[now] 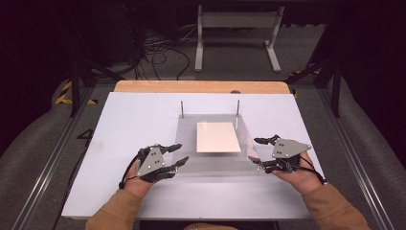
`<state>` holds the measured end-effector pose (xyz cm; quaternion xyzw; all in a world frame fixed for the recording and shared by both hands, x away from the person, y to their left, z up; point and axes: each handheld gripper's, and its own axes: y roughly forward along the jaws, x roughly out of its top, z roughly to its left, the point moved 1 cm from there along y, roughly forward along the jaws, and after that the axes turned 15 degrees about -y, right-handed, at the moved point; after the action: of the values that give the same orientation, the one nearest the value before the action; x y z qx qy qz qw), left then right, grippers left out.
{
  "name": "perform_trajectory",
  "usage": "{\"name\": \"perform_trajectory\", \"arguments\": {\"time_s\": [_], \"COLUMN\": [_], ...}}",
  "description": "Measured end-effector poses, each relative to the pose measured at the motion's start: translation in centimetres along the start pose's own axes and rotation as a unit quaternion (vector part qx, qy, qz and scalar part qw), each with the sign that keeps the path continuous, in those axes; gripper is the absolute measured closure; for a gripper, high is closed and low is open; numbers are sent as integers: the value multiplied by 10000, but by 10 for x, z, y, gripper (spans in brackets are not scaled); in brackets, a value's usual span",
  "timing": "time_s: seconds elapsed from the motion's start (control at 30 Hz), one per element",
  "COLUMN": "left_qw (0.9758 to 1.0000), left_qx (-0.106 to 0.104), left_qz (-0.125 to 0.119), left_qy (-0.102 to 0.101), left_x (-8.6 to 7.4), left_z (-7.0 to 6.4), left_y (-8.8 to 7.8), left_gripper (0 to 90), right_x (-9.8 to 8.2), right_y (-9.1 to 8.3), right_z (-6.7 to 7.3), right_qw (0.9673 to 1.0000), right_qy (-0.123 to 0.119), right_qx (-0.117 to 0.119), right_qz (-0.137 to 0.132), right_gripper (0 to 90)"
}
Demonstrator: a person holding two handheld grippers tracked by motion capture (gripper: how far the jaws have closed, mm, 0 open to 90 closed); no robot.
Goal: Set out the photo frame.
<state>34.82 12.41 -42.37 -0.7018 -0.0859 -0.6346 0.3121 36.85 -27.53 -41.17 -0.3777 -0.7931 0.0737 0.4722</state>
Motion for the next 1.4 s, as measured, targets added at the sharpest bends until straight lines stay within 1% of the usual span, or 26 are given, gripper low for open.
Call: {"name": "perform_trajectory", "arguments": {"time_s": [0.17, 0.2, 0.27, 0.3, 0.33, 0.47, 0.5, 0.53, 0.57, 0.6, 0.63, 0.67, 0.73, 0.77, 0.8, 0.93, 1.07, 1.1, 1.13, 1.27, 1.4], "left_qw": [10000, 10000, 10000, 10000, 10000, 10000, 10000, 10000, 10000, 10000, 10000, 9999, 9999, 9999, 9999, 9998, 9997, 9994, 9994, 9989, 9985], "left_qx": [-7, -25, -39, -39, -42, -49, -49, -50, -50, -66, -66, -76, -73, -65, -53, -38, 26, 126, 126, 255, 311], "left_qz": [3, -3, -11, -11, -10, -13, -15, -19, -29, -63, -63, -76, -118, -143, -159, -179, -205, -161, -161, -130, -185], "left_qy": [6, 8, 31, 31, 32, 30, 28, 29, 19, -3, -3, -10, 1, -21, -14, -14, 121, 288, 288, 371, 414], "left_x": [0, 0, 0, 0, 0, 1, 1, 1, 1, 1, 1, 1, 2, 3, 3, 6, 8, 8, 8, 10, 16], "left_z": [0, 0, 0, 0, -1, -1, -1, -1, 0, 0, 0, 0, 1, 1, 1, 1, 2, 1, 1, -1, 1], "left_y": [0, 0, 1, 1, 1, 1, 1, 1, 1, 2, 2, 2, 1, 1, 1, 1, 0, 1, 1, 1, 0], "left_gripper": [508, 508, 508, 508, 508, 509, 509, 510, 510, 512, 514, 514, 524, 529, 531, 541, 552, 578, 588, 595, 598], "right_x": [5, 6, 8, 8, 10, 10, 10, 10, 10, 11, 11, 12, 12, 12, 13, 17, 18, 19, 19, 20, 23], "right_y": [7, 8, 10, 10, 14, 17, 19, 20, 20, 20, 20, 20, 18, 18, 17, 15, 15, 15, 15, 14, 13], "right_z": [3, 4, 5, 5, 6, 6, 5, 5, 5, 6, 6, 6, 6, 5, 4, 4, 3, 2, 2, 0, -5], "right_qw": [9998, 9995, 9992, 9992, 9987, 9984, 9979, 9976, 9976, 9972, 9972, 9971, 9969, 9964, 9963, 9953, 9954, 9956, 9956, 9958, 9960], "right_qy": [-174, -249, -311, -311, -367, -365, -347, -366, -366, -406, -406, -391, -266, -231, -216, -407, -416, -384, -384, -363, -326], "right_qx": [-9, -24, -12, -12, -5, -51, -52, -48, -48, -44, -44, -64, -146, -192, -210, -352, -364, -351, -351, -335, -342], "right_qz": [-131, -171, -263, -263, -352, -431, -539, -585, -585, -627, -627, -645, -728, -798, -806, -803, -788, -779, -779, -765, -757], "right_gripper": [312, 312, 313, 313, 317, 349, 408, 431, 431, 510, 510, 528, 575, 592, 601, 646, 650, 650, 650, 650, 657]}}
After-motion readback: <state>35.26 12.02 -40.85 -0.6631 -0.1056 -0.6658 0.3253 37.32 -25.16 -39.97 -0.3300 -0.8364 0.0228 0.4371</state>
